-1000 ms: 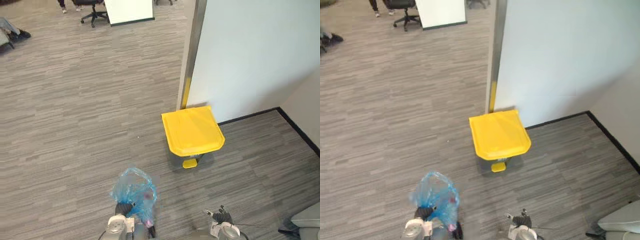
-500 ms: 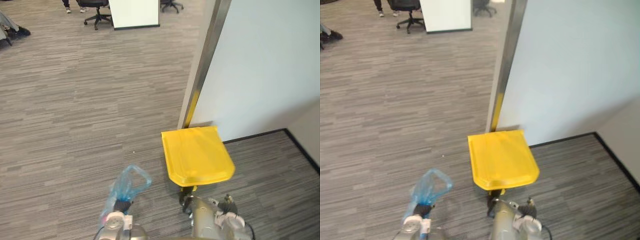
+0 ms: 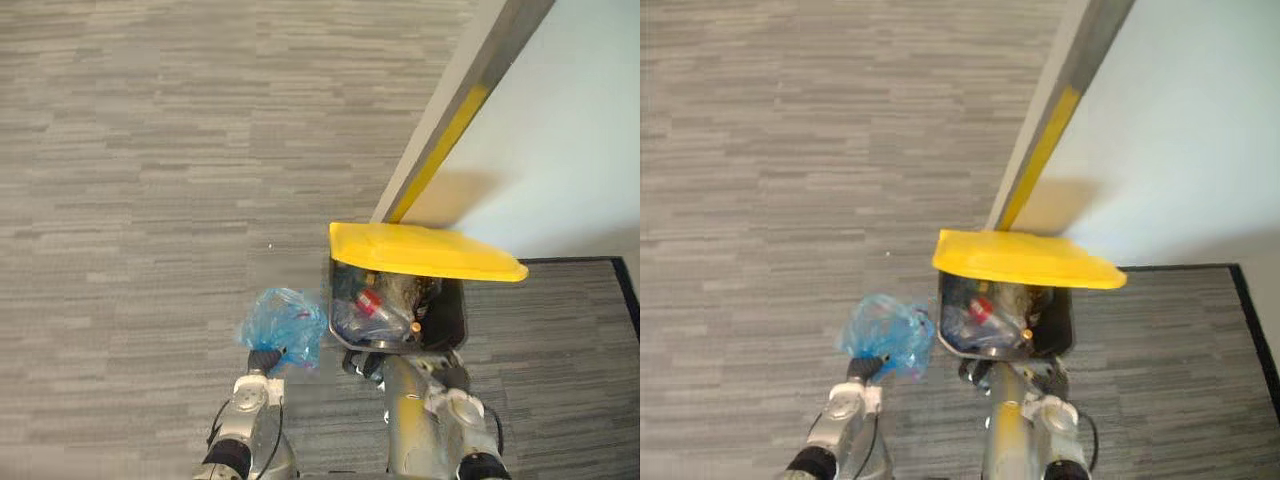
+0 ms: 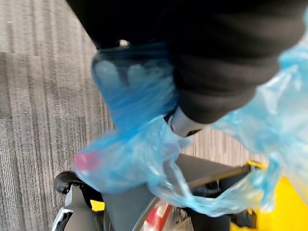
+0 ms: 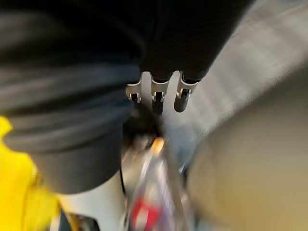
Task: Gather rubbish on tea table into small bin, then transfer packed bag to large trash can.
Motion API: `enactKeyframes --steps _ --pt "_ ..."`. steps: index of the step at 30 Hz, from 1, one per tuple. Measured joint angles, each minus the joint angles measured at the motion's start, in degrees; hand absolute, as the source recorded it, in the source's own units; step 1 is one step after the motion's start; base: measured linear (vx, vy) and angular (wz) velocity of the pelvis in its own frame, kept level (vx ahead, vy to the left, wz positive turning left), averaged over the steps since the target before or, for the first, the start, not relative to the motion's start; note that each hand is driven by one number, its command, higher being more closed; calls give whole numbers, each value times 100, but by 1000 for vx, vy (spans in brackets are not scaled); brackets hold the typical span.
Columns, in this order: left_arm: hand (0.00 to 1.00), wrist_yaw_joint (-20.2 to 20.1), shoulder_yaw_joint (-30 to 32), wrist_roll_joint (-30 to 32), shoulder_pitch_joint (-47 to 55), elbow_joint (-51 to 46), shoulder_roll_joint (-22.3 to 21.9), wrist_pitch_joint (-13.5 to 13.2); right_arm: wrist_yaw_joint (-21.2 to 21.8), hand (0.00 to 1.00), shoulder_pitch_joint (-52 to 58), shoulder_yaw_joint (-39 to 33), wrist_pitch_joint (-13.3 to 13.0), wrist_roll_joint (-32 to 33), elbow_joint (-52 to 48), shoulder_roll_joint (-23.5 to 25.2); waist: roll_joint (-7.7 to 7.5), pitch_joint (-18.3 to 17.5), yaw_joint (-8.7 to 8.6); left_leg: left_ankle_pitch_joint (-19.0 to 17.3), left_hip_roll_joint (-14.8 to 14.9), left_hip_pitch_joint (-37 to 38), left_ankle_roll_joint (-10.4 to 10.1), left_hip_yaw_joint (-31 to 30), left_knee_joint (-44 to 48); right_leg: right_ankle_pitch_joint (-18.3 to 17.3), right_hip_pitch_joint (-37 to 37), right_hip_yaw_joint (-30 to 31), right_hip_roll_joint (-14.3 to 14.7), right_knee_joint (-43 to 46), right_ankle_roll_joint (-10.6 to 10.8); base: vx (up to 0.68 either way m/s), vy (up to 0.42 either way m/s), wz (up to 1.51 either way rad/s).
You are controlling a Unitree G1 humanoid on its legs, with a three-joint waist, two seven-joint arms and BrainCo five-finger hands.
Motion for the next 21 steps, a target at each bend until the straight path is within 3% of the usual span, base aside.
enactKeyframes --steps 2,4,7,8,9,10,11,12,14,15,17,21 --pt "100 124 6 -29 -101 -232 40 -13 -4 0 -851 322 -3 3 -174 -55 12 197 72 -7 -6 -292 -15 -206 34 11 -212 -46 21 2 -19 -136 -216 10" --pt "100 236 1 -138 -118 -474 44 -104 -49 0 -1851 499 -13 5 -308 -406 69 409 178 -8 -7 -525 -18 -399 -19 9 -351 -151 126 -76 -16 -91 -207 7" --pt "100 343 -20 -368 -49 -560 209 -185 -280 0 -2963 550 -28 66 -252 -977 -39 572 250 -40 -57 -591 -106 -655 -253 -3 -414 -265 358 -336 -22 -36 -155 -7" --pt "100 351 -61 -444 -44 -560 237 -223 -337 0 -3141 573 -84 72 -278 -1201 -66 586 246 -66 -71 -666 -14 -733 -310 -81 -428 -361 410 -450 271 -42 -162 -14" --pt "100 349 -79 -450 -21 -587 208 -262 -369 0 -3256 588 -111 80 -310 -1322 -23 590 339 -65 28 -713 150 -791 -387 -204 -655 -285 316 168 301 -12 -170 28" --pt "100 340 -101 -452 -30 -618 265 -335 -426 0 -3379 598 -133 91 -334 -1544 -212 662 111 67 -48 -775 -172 -733 -309 -32 -1140 1262 224 1903 -488 39 -237 71" --pt "100 359 -83 -462 -14 -689 265 -363 -454 0 -3499 664 -136 114 -294 -1650 -309 719 8 226 -70 -865 -465 -848 -256 -503 -932 1645 237 1618 52 53 -244 52" --pt "100 414 -69 -474 26 -715 278 -375 -458 0 -3727 757 -136 132 -292 -1744 -286 729 76 228 -90 -1006 -592 -779 33 -353 -945 1432 276 1318 234 22 -146 -12" --pt "100 438 -129 -484 41 -628 315 -361 -462 0 -3971 819 -139 137 -290 -1765 -289 738 163 464 -255 -1044 -581 -643 -13 202 -881 1115 317 914 56 -14 23 -51" --pt "100 441 -260 -485 32 -632 309 -365 -462 0 -3978 820 -139 138 -273 -1847 -297 742 144 558 -265 -1025 -759 -591 -119 208 -876 1118 275 918 44 0 0 0" --pt "100 439 -348 -485 54 -638 311 -377 -461 0 -4032 902 -114 138 -263 -1913 -298 741 137 661 -302 -931 -850 -543 -304 295 -765 1094 247 707 -22 -19 -10 13" --pt "100 434 -539 -487 104 -775 380 -386 -454 0 -4202 1104 -115 137 -263 -2146 -306 733 51 940 -438 -770 -839 -551 -652 637 -370 1049 216 69 19 -76 42 12"
